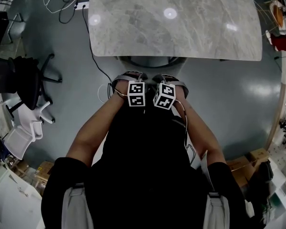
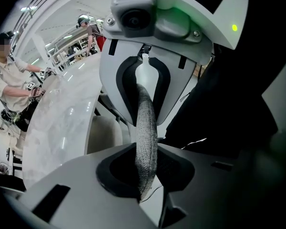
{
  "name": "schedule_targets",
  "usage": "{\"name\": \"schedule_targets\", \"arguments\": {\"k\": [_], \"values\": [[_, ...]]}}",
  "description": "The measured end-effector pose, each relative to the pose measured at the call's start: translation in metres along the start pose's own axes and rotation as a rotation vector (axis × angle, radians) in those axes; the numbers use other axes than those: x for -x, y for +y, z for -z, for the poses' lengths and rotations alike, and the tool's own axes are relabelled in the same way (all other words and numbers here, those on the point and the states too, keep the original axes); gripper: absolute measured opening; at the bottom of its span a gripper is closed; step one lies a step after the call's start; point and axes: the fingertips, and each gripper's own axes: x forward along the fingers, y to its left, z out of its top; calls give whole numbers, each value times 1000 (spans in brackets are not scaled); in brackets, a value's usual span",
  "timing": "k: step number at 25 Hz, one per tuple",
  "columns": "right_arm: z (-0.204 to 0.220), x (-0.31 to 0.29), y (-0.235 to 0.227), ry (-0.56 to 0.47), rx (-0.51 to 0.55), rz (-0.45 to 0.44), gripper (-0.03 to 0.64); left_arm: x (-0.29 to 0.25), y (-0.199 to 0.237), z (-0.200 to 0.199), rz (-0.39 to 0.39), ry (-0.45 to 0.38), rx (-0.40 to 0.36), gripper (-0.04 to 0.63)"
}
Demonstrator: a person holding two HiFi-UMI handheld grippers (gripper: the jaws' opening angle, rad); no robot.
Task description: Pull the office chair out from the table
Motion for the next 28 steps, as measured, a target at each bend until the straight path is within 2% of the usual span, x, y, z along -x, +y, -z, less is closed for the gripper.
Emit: {"name": "schedule_targets", "arguments": {"k": [19,28], "values": [[0,3,-1,4,-25,-8,97,3,1,0,-43,33,14,78],[6,4,7,16,-15,-26,97,2,-8,-6,-35,26,28,78]]}}
